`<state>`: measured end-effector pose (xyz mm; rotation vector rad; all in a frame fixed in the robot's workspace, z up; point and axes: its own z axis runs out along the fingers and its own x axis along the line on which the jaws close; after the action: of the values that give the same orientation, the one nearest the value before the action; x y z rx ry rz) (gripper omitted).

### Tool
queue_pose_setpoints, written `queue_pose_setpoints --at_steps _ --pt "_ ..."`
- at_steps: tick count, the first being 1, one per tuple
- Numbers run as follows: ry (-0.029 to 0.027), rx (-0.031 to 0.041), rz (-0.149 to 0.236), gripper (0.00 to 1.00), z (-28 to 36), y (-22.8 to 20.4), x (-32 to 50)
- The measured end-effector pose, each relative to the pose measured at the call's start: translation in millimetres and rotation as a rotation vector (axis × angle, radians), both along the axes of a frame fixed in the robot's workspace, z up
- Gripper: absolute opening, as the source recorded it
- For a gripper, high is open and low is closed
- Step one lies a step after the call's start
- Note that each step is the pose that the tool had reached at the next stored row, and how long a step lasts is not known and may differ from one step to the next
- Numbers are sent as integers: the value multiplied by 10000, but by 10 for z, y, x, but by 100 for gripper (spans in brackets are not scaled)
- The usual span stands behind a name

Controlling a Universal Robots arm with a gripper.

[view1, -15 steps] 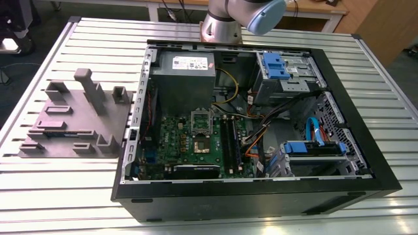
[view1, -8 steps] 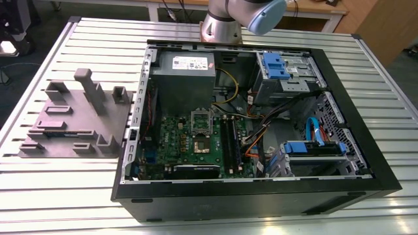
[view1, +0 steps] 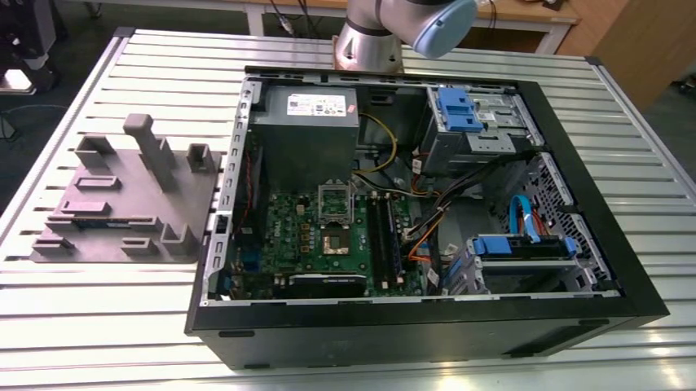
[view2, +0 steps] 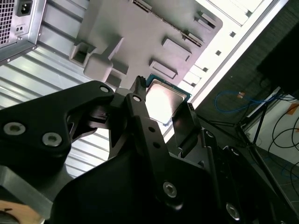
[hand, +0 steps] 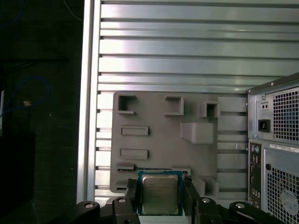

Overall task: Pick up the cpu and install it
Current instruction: 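Pick up the cpu and move it towards the insertion slot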

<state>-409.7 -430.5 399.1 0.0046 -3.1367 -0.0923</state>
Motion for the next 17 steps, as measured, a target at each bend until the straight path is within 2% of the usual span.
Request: queue_pose_setpoints --at_steps 17 --pt "0 0 0 47 -1 0 145"
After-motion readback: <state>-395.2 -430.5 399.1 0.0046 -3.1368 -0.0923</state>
